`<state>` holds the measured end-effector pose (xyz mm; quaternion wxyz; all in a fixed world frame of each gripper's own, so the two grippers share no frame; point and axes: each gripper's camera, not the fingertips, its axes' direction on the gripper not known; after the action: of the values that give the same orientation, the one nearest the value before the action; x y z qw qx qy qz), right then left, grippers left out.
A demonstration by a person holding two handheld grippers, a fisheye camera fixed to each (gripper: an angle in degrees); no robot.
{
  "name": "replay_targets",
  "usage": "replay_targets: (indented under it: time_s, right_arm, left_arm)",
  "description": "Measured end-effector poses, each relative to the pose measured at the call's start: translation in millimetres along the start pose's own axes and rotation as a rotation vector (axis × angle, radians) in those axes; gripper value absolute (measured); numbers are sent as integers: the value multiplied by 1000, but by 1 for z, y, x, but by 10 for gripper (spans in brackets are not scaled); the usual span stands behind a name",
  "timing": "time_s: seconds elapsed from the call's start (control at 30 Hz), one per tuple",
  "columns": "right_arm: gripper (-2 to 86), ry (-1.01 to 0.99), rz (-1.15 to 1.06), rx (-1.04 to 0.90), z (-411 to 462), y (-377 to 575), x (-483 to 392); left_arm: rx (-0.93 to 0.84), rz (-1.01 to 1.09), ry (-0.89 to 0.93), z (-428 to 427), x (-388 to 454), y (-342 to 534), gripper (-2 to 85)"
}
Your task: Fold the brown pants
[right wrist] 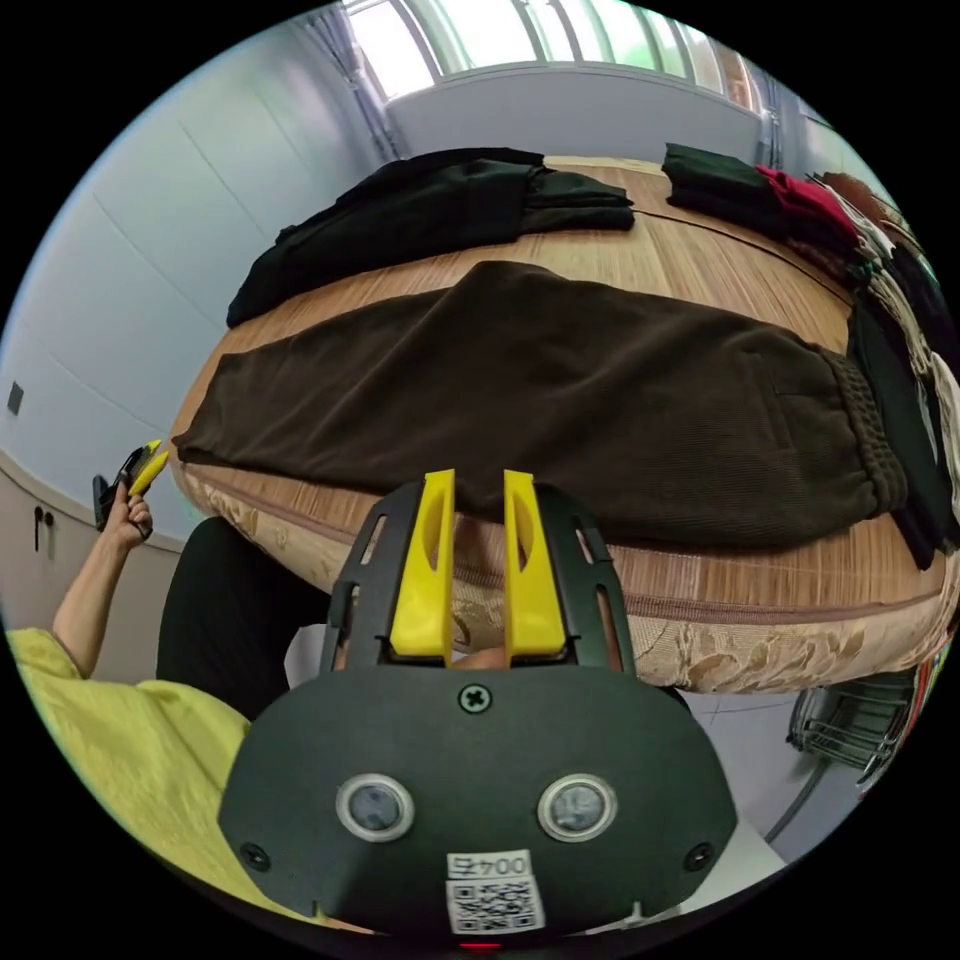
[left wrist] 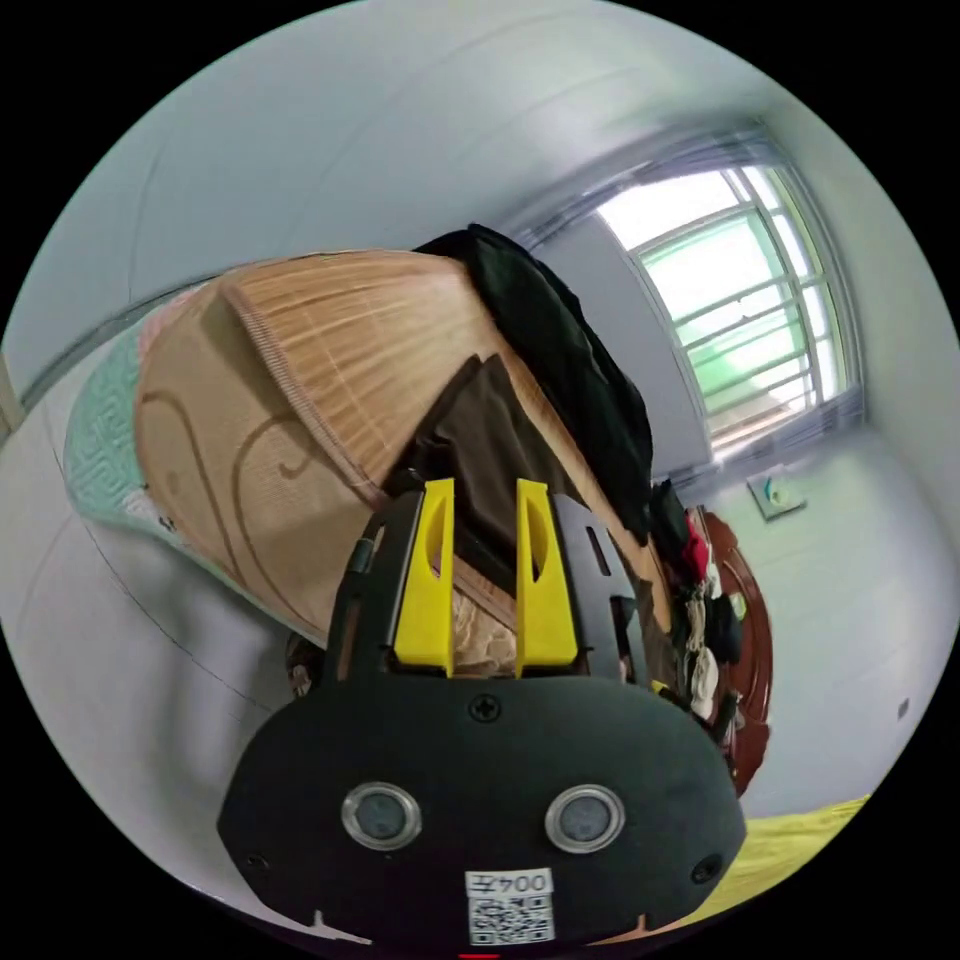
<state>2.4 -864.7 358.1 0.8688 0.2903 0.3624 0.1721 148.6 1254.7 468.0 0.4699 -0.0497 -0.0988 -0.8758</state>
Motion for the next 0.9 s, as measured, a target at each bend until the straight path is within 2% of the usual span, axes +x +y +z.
replay_targets:
  time_s: [0.1, 0.17, 0.33, 0.6, 0.67, 0.73, 0.8, 0.9]
  right_arm:
    - [84, 25, 47, -29, 10, -12, 10]
    - [80, 46, 81, -119, 26, -21, 18]
    - [79, 123, 57, -165, 36, -32, 21]
    - [76, 123, 40, -183, 41, -42, 39]
    - [76, 138, 31, -189, 43, -45, 42]
    - [76, 141, 29, -196, 44, -47, 45]
    - [75, 137, 28, -199, 45, -49, 49]
    - [74, 128, 19, -196, 47, -50, 57]
  left_arm:
    - [15, -34, 26, -4, -32, 3, 98]
    - [1, -47, 11, 2, -44, 2, 99]
    - [-43, -62, -18, 22, -62, 4, 68]
    - [-12, 36, -162, -9, -43, 11, 32]
    - [-85, -79, -161, 3, -79, 17, 29]
    - [-24, -158, -90, -7, -97, 22, 35]
    - [56, -164, -102, -26, -93, 23, 43]
    - [185, -15, -119, -43, -40, 15, 32]
